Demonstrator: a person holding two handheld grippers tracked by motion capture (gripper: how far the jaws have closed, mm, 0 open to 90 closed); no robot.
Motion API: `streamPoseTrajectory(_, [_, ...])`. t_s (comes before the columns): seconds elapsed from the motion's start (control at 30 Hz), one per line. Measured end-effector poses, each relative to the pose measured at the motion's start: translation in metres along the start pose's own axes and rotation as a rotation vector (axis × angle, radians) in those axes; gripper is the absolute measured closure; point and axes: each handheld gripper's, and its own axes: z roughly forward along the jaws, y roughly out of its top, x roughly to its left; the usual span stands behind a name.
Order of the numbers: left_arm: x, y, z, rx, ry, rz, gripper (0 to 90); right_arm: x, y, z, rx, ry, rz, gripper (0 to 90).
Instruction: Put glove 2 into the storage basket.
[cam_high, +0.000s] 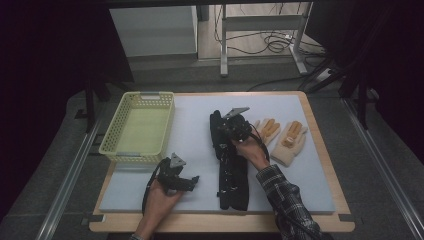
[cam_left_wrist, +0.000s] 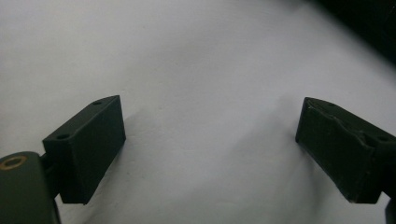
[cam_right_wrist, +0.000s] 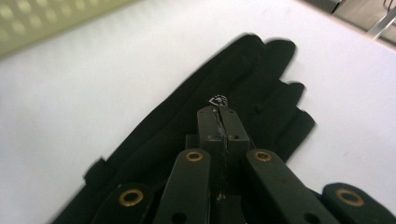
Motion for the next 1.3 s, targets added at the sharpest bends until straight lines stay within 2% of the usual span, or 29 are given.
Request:
streamPoseTrajectory(0.27, [0.000,0.000,0.000,0.000,0.000,0.001,8.4,-0.006,0.019,-0.025,-0.080,-0.031,0.022,88.9])
streamPoseTrajectory(0.47, [0.000,0.000,0.000,-0.002,-0.001,0.001,8.4,-0.009,0.029,-0.047,-0.104,-0.033,0.037,88.9])
streamPoseTrajectory(0.5, [0.000,0.000,0.000,-0.002,-0.001,0.001,8.4,-0.009,0.029,-0.047,-0.104,-0.033,0.037,88.9])
streamPoseTrajectory(0.6, [0.000,0.000,0.000,-0.001,0.000,0.001,8.4,-0.007,0.032,-0.064,-0.122,-0.034,0.034,88.9])
streamPoseTrajectory(0.77, [0.000,0.000,0.000,0.000,0.000,0.001,8.4,-0.003,0.035,-0.080,-0.139,-0.039,0.016,88.9])
streamPoseTrajectory(0.87, [0.000,0.000,0.000,0.000,0.000,0.002,8.4,-0.002,0.037,-0.088,-0.150,-0.063,0.000,88.9])
streamPoseTrajectory(1.0, [0.000,0.000,0.000,0.000,0.001,0.002,8.4,-0.011,0.038,-0.091,-0.151,-0.066,0.033,88.9])
streamPoseTrajectory(1.17, [0.000,0.000,0.000,0.000,0.000,0.002,8.4,-0.013,0.037,-0.093,-0.146,-0.083,0.025,88.9])
streamPoseTrajectory(1.3, [0.000,0.000,0.000,0.000,0.000,0.002,8.4,-0.020,0.038,-0.095,-0.144,-0.107,0.027,88.9])
